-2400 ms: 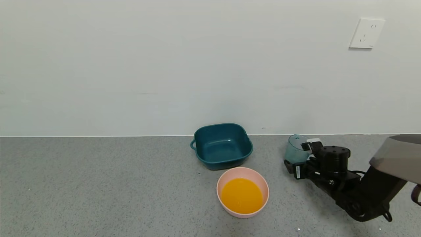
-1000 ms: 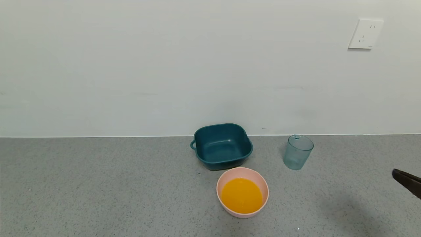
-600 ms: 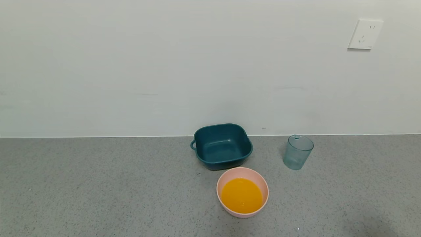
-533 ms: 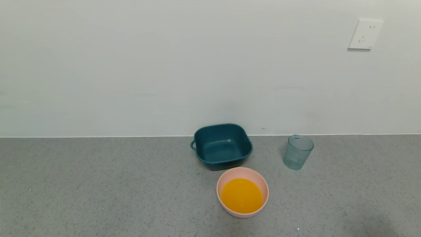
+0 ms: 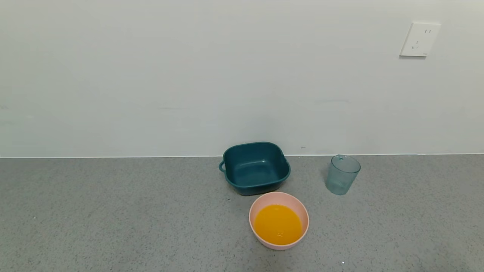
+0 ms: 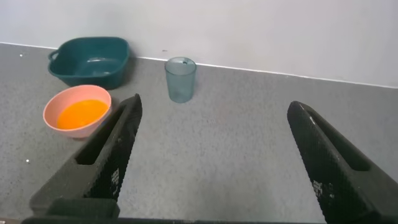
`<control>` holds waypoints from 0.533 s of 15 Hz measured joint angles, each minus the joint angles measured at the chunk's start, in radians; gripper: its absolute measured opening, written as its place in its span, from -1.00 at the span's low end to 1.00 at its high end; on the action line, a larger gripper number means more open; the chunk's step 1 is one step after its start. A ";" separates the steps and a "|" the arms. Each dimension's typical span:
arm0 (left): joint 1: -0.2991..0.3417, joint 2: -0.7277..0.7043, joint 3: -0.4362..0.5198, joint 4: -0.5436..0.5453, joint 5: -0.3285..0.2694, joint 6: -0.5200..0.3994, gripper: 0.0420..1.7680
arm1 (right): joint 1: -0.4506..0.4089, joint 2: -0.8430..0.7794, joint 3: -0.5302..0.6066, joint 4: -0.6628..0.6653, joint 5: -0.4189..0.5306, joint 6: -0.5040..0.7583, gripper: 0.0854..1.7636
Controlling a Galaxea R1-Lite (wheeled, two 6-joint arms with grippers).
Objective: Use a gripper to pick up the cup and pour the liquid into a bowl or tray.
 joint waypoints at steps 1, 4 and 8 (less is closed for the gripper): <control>0.000 0.000 0.000 0.000 0.000 0.000 0.94 | -0.017 -0.021 0.001 0.016 0.001 0.000 0.92; 0.000 0.000 0.000 0.000 0.000 0.000 0.94 | -0.052 -0.083 0.005 0.071 0.003 0.000 0.92; 0.000 0.000 0.000 0.000 0.000 0.000 0.94 | -0.116 -0.145 0.022 0.089 0.008 0.023 0.92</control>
